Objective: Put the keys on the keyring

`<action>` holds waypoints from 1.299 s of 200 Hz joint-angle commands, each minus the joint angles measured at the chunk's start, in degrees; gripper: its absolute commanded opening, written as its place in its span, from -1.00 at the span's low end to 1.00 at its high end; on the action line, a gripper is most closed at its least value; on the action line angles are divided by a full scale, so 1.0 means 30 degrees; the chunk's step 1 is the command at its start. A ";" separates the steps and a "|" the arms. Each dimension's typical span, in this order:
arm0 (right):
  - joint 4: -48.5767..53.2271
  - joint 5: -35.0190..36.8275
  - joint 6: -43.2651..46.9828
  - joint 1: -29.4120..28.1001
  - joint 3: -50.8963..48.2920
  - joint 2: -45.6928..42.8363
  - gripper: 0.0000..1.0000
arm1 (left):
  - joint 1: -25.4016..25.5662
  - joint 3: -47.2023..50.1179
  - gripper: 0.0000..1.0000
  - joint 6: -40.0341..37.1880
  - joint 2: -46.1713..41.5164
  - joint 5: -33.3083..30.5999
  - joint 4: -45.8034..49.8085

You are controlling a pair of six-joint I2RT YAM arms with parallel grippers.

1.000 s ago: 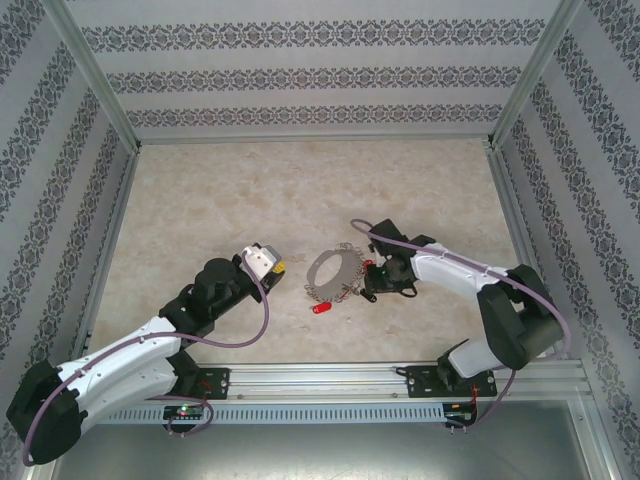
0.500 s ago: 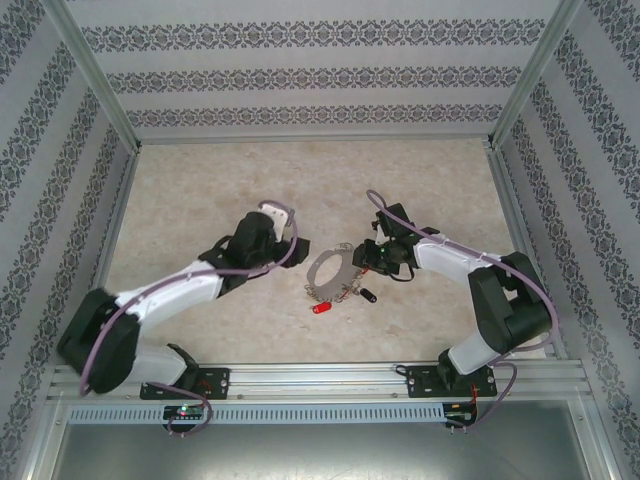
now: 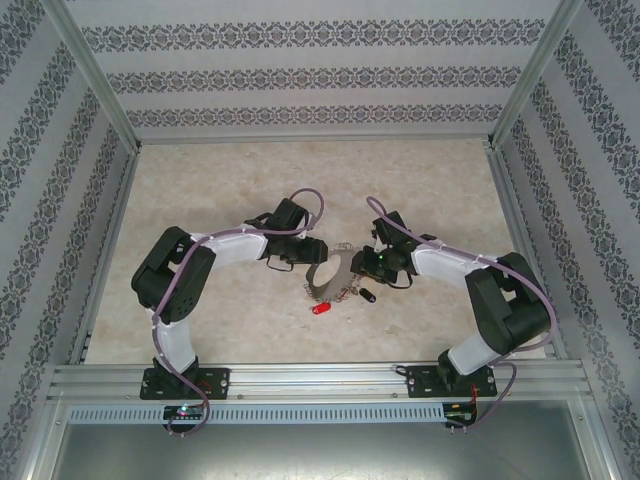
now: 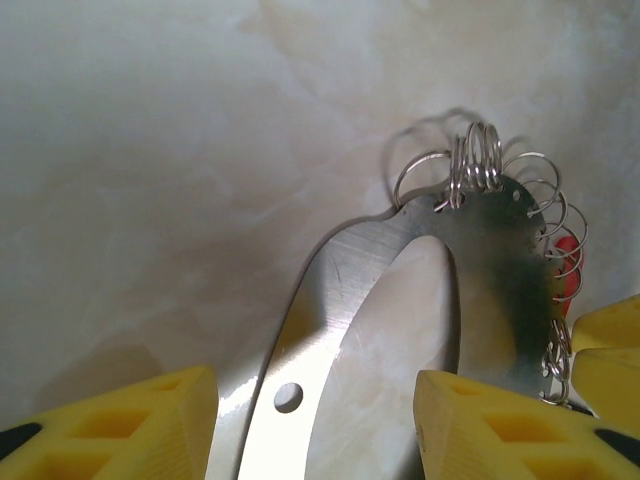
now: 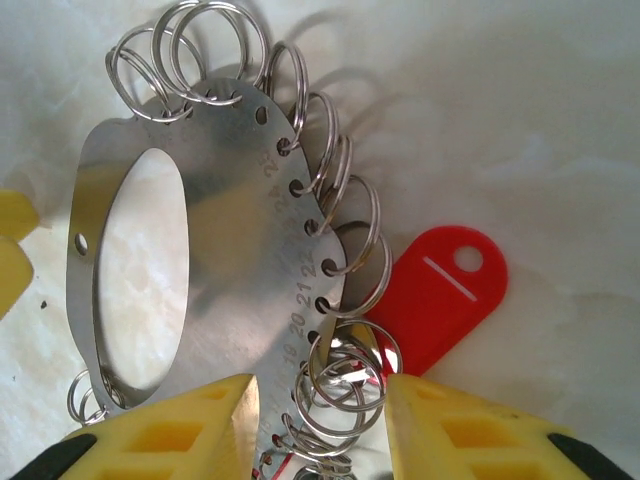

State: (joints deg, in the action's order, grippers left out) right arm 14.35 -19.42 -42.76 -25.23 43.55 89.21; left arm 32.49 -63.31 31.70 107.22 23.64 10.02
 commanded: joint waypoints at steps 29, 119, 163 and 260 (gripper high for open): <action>-0.2100 -0.1352 -0.1224 -0.0561 -0.0198 0.1199 -0.24 | -0.0024 -0.0634 0.08 0.0339 0.0709 0.0841 0.1163; -0.5501 -0.2485 -0.1201 -0.1118 0.0756 0.2493 -0.69 | 0.0160 -0.0405 -0.01 0.0449 0.0679 0.0528 0.0935; -0.7589 -0.3299 -0.0654 -0.0712 -0.0439 0.0339 -1.00 | 0.0047 0.0673 0.08 0.0524 -0.2900 -0.3166 0.1259; -1.5453 -0.7148 -0.4733 0.0375 -0.1632 -0.0968 -1.00 | -0.1326 0.2615 0.48 0.0604 -1.1548 -0.7615 0.2148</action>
State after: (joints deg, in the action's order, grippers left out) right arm -26.63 -36.49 -53.74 -22.37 36.29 83.81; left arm 29.93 -56.90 33.50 74.22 3.55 13.37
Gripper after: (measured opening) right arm 0.057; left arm 0.737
